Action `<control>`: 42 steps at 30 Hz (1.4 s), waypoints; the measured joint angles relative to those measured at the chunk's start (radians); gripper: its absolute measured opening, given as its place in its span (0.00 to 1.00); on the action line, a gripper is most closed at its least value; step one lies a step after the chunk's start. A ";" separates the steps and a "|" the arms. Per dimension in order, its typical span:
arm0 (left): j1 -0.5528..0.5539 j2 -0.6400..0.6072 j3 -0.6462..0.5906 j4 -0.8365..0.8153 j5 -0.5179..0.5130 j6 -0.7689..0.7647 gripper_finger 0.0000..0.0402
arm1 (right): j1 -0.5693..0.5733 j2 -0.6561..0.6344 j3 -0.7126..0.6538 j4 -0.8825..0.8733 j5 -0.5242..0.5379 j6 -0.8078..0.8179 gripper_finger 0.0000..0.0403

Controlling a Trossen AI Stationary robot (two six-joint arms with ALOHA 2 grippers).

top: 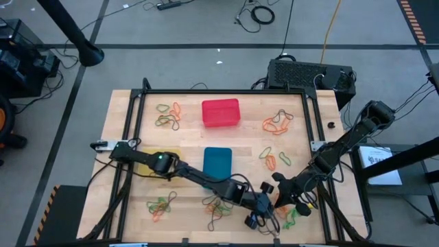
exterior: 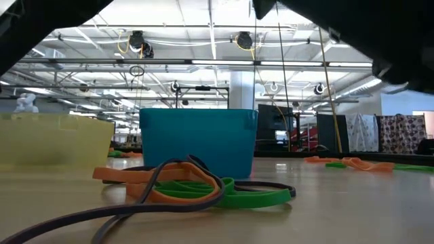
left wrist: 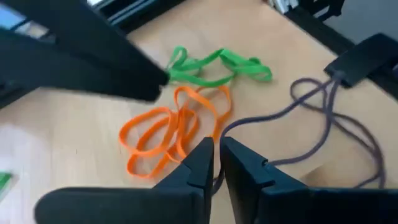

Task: Sort rubber bands into baskets
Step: Put the purple rubber band into the yellow bin

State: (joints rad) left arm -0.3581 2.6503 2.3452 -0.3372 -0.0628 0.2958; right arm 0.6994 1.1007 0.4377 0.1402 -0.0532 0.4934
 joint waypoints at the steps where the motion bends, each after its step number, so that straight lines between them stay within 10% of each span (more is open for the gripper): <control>1: -0.002 -0.005 0.000 -0.013 -0.002 0.000 0.09 | 0.000 0.000 0.000 0.001 0.000 0.000 0.00; 33: -0.170 -0.531 0.001 -0.599 -0.468 -0.082 0.00 | 0.000 0.000 0.000 0.008 0.001 -0.006 0.00; 42: -0.152 -0.626 0.001 -1.184 -0.647 -0.479 0.00 | 0.000 0.000 0.000 0.011 0.010 -0.029 0.00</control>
State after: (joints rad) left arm -0.5105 2.0239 2.3466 -1.5209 -0.7099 -0.1833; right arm 0.6994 1.1004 0.4381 0.1515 -0.0432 0.4644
